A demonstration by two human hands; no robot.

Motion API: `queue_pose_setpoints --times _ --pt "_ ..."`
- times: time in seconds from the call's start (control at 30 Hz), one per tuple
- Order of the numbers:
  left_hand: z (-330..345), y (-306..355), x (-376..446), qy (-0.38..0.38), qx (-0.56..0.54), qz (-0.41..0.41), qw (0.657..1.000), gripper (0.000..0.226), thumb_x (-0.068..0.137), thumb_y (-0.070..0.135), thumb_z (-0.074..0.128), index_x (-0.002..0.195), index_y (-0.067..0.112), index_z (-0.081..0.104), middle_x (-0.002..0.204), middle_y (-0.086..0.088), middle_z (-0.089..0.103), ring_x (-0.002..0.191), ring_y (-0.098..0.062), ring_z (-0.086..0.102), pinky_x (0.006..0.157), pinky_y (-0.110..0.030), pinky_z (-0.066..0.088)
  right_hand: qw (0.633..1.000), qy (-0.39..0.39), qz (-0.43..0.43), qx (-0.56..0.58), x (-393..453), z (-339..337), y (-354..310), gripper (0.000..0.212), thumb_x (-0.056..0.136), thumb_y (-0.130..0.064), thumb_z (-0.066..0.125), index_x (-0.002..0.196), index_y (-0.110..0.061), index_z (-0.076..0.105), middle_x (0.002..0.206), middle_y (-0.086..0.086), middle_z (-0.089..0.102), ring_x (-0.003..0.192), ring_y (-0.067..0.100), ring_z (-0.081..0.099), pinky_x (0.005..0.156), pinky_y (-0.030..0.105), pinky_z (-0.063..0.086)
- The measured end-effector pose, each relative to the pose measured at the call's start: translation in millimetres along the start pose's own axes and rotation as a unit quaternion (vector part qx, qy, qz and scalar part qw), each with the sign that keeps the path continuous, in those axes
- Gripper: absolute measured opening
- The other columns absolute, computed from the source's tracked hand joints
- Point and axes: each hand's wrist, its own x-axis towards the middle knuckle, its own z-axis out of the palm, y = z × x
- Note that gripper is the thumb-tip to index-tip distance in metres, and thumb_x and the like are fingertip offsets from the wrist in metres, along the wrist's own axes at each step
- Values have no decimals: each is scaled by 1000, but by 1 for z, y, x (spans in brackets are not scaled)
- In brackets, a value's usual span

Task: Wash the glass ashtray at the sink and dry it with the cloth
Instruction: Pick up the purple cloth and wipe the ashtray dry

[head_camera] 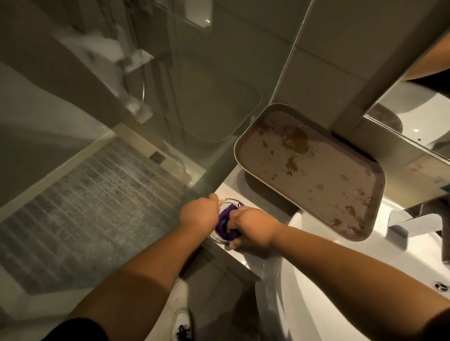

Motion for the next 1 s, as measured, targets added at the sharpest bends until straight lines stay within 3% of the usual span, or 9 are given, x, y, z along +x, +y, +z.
queue_pose_setpoints --times 0.2,0.33,0.47,0.6,0.77,0.9,1.0 --pt "1 1 -3 0 -6 -13 1000 39 104 37 25 111 8 49 100 -16 68 89 -36 64 59 -36 38 985 120 108 67 4 32 -17 33 81 -39 72 99 -12 71 101 5 64 99 23 55 79 29 39" --pt "2 2 -10 -11 -33 -42 999 41 103 39 24 115 8 50 102 -16 67 91 -35 63 62 -37 39 996 48 48 55 -1 18 -6 33 82 -37 72 105 -13 71 106 6 64 101 25 56 85 35 46" --pt "-6 1 -3 -13 -21 14 1000 41 103 41 25 113 9 49 102 -16 67 92 -36 62 62 -36 37 998 -51 -26 -1 0 -3 4 38 86 -38 69 114 -13 68 115 9 64 106 28 56 93 41 46" --pt "-9 0 1 -13 1 48 999 38 103 39 27 111 8 49 100 -17 67 90 -39 63 61 -36 37 998 -48 -41 -17 -3 -6 5 36 86 -37 68 110 -11 69 113 9 64 104 28 56 90 39 45" --pt "-5 1 -2 -9 5 29 1000 36 103 37 29 110 8 48 101 -18 68 90 -39 63 60 -37 37 995 59 72 30 -3 17 -17 33 84 -36 68 105 -11 70 106 9 64 98 28 59 79 33 44" --pt "-2 4 -6 -16 -11 -11 1000 38 103 38 28 112 8 48 105 -17 66 93 -37 62 62 -36 37 950 168 209 160 9 45 -44 22 85 -34 70 94 -14 72 96 7 70 88 25 63 71 28 42" --pt "0 5 -12 -19 -45 -42 998 39 103 37 28 114 7 50 107 -17 66 95 -36 62 64 -36 37 969 148 159 117 4 40 -33 25 84 -35 71 97 -14 72 99 7 68 92 24 61 74 28 42"
